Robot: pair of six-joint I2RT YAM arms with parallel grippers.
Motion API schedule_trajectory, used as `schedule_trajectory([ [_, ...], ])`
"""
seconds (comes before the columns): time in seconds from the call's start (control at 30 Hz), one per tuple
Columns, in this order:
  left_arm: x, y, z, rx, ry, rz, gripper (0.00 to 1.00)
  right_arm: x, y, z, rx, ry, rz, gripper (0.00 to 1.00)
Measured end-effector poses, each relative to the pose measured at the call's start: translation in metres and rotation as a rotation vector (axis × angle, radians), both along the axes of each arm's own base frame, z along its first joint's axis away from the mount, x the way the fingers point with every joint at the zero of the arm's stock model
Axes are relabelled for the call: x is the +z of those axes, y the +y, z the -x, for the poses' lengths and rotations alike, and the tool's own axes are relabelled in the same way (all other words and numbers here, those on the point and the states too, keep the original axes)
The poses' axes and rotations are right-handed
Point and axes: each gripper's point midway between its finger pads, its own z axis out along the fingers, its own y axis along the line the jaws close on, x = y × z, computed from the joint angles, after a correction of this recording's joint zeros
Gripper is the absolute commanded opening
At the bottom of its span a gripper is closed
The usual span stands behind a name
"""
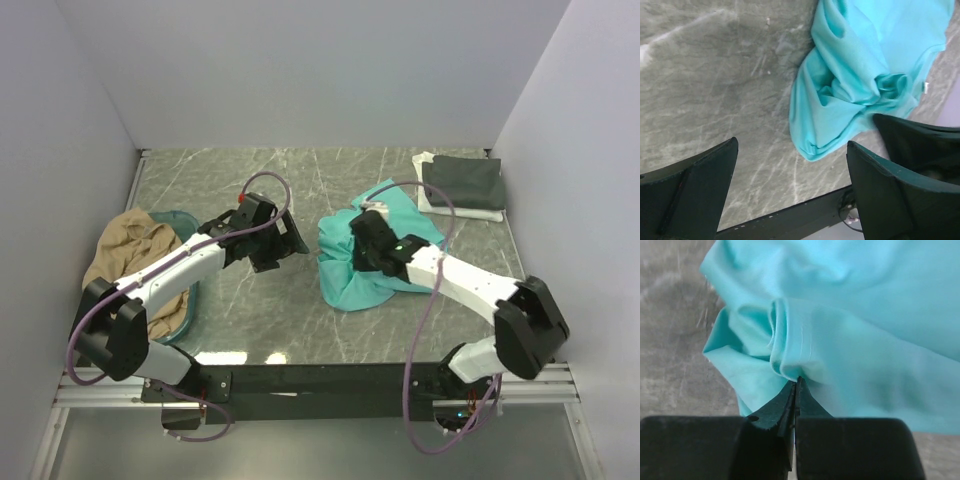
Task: Fold and stack the t-shirts
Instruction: Flatten the tshirt out
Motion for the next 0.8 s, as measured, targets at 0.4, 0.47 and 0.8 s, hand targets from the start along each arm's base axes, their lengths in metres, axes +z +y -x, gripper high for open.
schedule_trajectory([
  [0.4,-0.027,-0.013,-0.005,-0.099,0.031,-0.102,0.84,0.103,-0.174,-0.028,-0.467,-0.243,-0.020,0.00],
  [0.47,-0.033,-0.027,-0.003,-0.136,0.039,-0.111,0.83,0.103,-0.201,-0.025,-0.534,-0.237,0.016,0.00],
  [0.8,-0.060,-0.071,0.009,-0.252,0.094,-0.089,0.74,0.096,-0.272,-0.003,-0.770,-0.212,0.063,0.00],
])
